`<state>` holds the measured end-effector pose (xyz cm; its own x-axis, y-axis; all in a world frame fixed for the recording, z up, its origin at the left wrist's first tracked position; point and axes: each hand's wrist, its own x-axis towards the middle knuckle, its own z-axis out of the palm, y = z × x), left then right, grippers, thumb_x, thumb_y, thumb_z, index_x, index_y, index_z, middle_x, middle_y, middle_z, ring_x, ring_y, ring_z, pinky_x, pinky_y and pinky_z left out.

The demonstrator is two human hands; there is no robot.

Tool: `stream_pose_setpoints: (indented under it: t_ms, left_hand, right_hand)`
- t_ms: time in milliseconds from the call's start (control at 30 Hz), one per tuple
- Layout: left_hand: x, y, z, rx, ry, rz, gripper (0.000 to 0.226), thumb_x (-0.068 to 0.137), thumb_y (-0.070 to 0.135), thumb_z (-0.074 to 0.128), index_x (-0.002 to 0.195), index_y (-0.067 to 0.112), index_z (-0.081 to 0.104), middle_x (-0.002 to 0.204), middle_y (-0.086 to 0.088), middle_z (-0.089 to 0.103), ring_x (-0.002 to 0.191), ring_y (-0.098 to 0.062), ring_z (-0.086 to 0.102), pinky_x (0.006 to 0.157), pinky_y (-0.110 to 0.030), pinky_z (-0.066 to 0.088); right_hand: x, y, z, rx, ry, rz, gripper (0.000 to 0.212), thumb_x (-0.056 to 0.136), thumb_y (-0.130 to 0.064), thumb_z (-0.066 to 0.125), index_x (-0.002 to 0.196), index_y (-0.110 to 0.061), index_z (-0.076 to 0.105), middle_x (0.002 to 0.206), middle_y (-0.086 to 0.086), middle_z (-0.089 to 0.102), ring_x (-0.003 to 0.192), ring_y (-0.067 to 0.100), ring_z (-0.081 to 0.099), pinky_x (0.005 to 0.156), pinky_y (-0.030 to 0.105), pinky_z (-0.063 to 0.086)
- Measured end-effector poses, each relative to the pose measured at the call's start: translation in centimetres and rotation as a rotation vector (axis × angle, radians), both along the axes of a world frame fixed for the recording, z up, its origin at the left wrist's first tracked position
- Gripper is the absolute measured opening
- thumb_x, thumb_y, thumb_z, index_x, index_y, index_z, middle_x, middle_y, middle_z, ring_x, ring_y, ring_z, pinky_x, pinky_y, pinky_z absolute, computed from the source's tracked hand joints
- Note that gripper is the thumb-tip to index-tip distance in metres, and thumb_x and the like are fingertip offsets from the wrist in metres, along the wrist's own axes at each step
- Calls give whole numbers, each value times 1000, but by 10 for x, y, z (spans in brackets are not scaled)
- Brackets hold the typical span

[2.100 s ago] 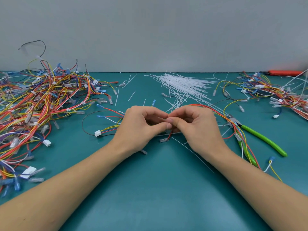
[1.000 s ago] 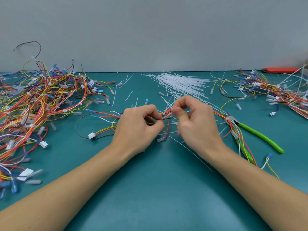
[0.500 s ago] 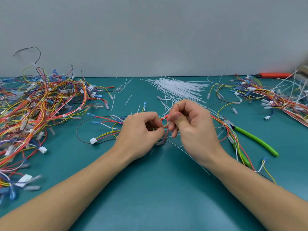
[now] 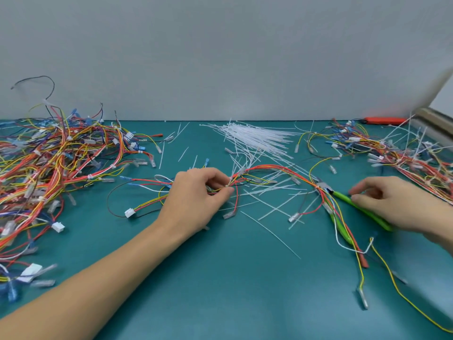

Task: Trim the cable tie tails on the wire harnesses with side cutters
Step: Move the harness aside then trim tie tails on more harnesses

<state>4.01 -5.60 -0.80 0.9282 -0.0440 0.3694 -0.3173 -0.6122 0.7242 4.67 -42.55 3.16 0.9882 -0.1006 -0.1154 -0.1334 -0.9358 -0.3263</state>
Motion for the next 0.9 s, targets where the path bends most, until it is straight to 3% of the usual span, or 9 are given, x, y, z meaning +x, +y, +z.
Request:
stream_pose_setpoints:
  t_ms: [167, 333, 433, 533, 600, 667, 700, 833, 900]
  left_hand:
    - [2, 7, 8, 39, 65, -22, 14, 82, 25, 86, 82, 34, 76, 71, 20, 72, 73, 6, 67, 66, -4, 42]
    - [5, 15, 28, 129, 189, -94, 13, 79, 24, 89, 85, 29, 79, 72, 14, 74, 73, 2, 67, 67, -10, 42]
    - [6, 27, 54, 134, 197, -121, 14, 80, 23, 88, 89, 30, 83, 77, 17, 77, 78, 2, 69, 71, -11, 47]
    - [6, 41, 77, 112, 151, -136, 14, 82, 21, 86, 92, 31, 83, 79, 19, 77, 80, 6, 70, 70, -1, 43]
    - [6, 48, 86, 19, 160, -140, 14, 86, 18, 83, 96, 28, 82, 82, 14, 79, 78, 4, 71, 71, -2, 45]
    - [7, 53, 91, -173, 191, -183, 13, 89, 10, 78, 99, 19, 79, 87, 3, 80, 80, -4, 74, 76, -10, 52]
    - [8, 54, 92, -268, 192, -204, 12, 91, 6, 74, 99, 14, 76, 89, -1, 81, 82, -8, 74, 78, -14, 54]
    - [15, 61, 92, -599, 195, -186, 10, 99, 7, 61, 103, 13, 67, 95, -6, 79, 86, -21, 76, 81, -33, 59]
    - [20, 65, 90, -751, 205, -148, 10, 101, 10, 58, 104, 18, 64, 95, -2, 78, 85, -19, 76, 79, -37, 59]
  right_hand:
    - [-16, -3, -20, 84, -160, 56, 14, 84, -35, 83, 87, -31, 70, 69, -5, 67, 65, 14, 62, 59, 31, 41]
    - [-10, -45, -26, 60, -68, -48, 18, 91, -37, 74, 75, -28, 74, 60, -7, 69, 52, 17, 67, 52, 33, 51]
    - [-21, -72, -29, 510, -118, -156, 18, 85, -50, 76, 84, -32, 77, 80, -3, 78, 71, 16, 76, 55, 32, 60]
    - [-17, -93, -42, 1079, -60, -182, 42, 68, -59, 84, 86, -22, 73, 125, 22, 71, 112, 36, 72, 73, 53, 62]
    - [-17, -96, -42, 1384, -53, -7, 39, 95, -47, 61, 103, -9, 64, 157, 36, 32, 143, 55, 38, 102, 79, 37]
    - [-14, -90, -38, 1739, -47, 131, 56, 110, -42, 15, 122, 4, 45, 165, 34, -7, 152, 54, -12, 116, 74, -11]
    - [-15, -91, -34, 1853, -20, 200, 60, 109, -40, 6, 125, 7, 41, 165, 34, -10, 152, 51, -19, 117, 69, -17]
    - [-16, -89, -26, 1833, 15, 69, 59, 110, -35, 9, 128, 11, 43, 159, 43, 1, 150, 58, -4, 118, 72, -13]
    - [-9, -87, -19, 1436, -158, -78, 50, 101, -50, 45, 107, -7, 70, 144, 37, 48, 129, 49, 57, 101, 82, 35]
